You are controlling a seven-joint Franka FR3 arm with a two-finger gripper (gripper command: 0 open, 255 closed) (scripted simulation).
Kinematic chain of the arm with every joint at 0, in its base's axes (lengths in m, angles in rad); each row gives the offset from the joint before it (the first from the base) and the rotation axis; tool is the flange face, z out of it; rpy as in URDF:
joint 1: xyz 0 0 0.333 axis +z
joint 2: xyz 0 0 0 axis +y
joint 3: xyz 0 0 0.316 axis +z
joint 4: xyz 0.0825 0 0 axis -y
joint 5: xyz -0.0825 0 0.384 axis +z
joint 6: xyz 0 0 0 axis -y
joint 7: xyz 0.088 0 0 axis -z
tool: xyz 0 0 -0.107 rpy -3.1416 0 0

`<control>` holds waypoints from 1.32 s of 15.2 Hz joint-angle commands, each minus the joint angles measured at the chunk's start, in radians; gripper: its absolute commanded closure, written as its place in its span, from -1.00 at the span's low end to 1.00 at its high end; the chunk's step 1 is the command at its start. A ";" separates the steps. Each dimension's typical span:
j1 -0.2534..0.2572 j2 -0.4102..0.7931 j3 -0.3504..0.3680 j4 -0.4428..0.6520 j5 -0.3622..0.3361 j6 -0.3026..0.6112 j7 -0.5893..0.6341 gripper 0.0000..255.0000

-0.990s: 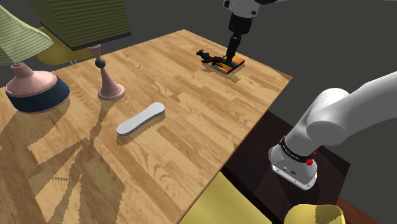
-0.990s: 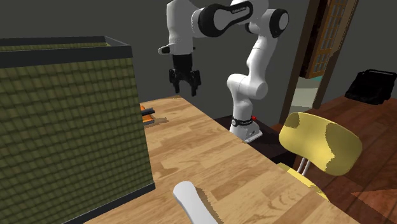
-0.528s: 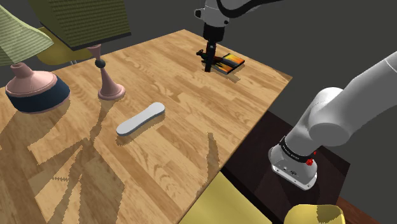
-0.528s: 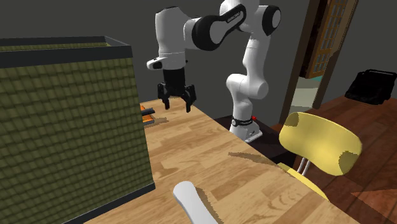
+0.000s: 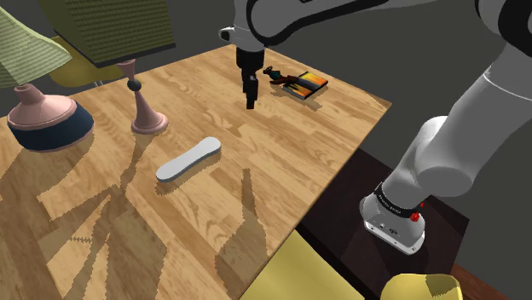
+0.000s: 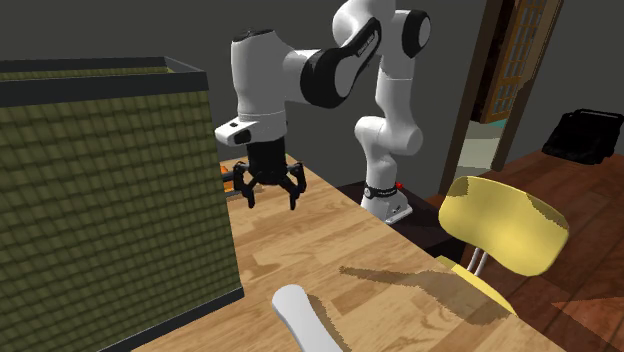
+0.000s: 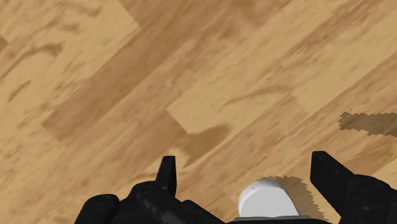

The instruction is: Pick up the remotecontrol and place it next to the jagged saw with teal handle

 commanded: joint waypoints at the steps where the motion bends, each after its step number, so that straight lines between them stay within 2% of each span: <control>1: 0.021 0.058 0.021 0.044 -0.014 0.015 -0.025 -1.00; 17: 0.205 0.461 0.153 0.379 -0.193 0.072 -0.214 -1.00; 20: 0.206 0.477 0.150 0.362 -0.199 0.105 -0.210 -1.00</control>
